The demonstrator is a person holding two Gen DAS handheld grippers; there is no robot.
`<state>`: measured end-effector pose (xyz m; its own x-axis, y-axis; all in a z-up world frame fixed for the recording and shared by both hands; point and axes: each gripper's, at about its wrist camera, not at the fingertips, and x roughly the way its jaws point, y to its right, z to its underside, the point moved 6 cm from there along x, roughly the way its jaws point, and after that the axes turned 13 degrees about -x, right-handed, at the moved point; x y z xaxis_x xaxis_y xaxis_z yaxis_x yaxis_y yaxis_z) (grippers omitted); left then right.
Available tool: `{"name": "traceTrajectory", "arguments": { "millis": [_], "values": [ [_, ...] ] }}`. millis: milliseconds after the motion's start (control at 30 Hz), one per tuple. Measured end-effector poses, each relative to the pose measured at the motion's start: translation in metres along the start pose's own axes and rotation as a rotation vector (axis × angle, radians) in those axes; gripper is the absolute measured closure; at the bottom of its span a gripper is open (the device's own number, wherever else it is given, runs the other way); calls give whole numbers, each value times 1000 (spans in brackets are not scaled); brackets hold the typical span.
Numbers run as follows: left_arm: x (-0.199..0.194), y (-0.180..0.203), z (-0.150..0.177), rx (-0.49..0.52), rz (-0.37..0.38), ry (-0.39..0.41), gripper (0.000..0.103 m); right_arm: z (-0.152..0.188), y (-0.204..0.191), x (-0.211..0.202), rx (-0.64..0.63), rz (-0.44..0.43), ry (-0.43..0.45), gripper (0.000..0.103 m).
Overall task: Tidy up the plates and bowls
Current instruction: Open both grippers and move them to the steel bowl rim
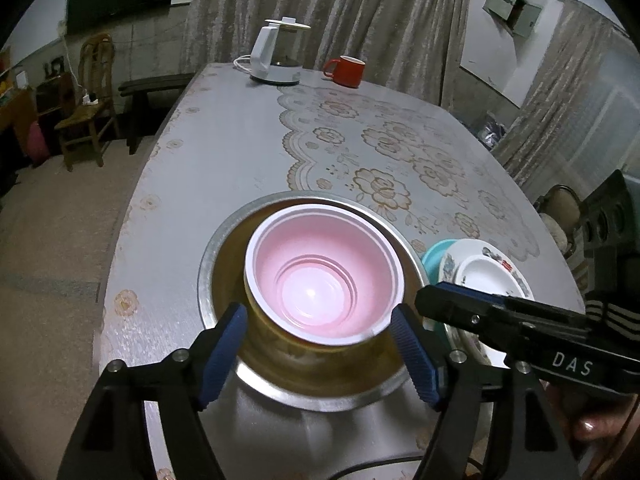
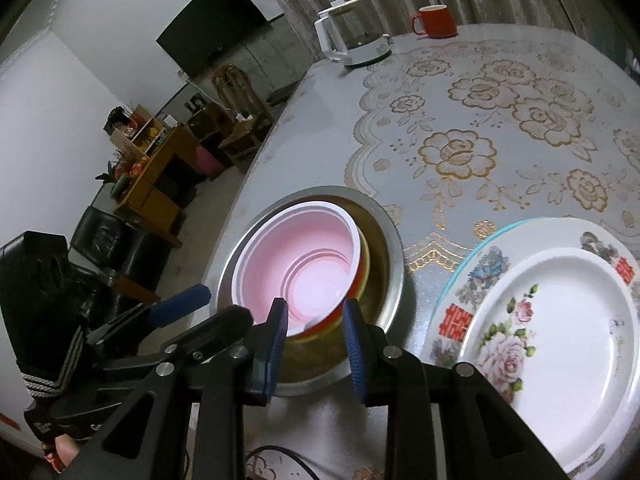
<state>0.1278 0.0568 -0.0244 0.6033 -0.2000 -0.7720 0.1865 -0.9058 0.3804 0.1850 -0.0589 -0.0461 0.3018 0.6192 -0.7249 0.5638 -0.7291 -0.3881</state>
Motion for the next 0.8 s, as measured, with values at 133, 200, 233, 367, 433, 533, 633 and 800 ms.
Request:
{"name": "traceTrajectory", "arguments": {
  "millis": [133,200,233,367,433,533,633,800],
  "values": [
    [-4,-1,5,8,-5,3,25,3,1,-7,-17,34,11,75],
    [-5,-3,7,0,-4,1,25,4,3,-10,-21,49,15,75],
    [-5,-4,7,-5,-4,0,24,5,3,-12,-22,52,16,75],
    [-8,-7,10,-10,-4,4,24,10,5,-15,-22,73,14,71],
    [-10,-8,10,-13,1,6,24,12,8,-15,-16,78,12,70],
    [-14,-14,11,-24,5,13,23,15,10,-16,-15,86,15,70],
    [-18,-24,9,-54,-2,24,22,17,12,-18,-11,99,16,70],
    [-20,-44,5,-112,-12,35,21,22,17,-18,4,113,13,67]
  ]
}}
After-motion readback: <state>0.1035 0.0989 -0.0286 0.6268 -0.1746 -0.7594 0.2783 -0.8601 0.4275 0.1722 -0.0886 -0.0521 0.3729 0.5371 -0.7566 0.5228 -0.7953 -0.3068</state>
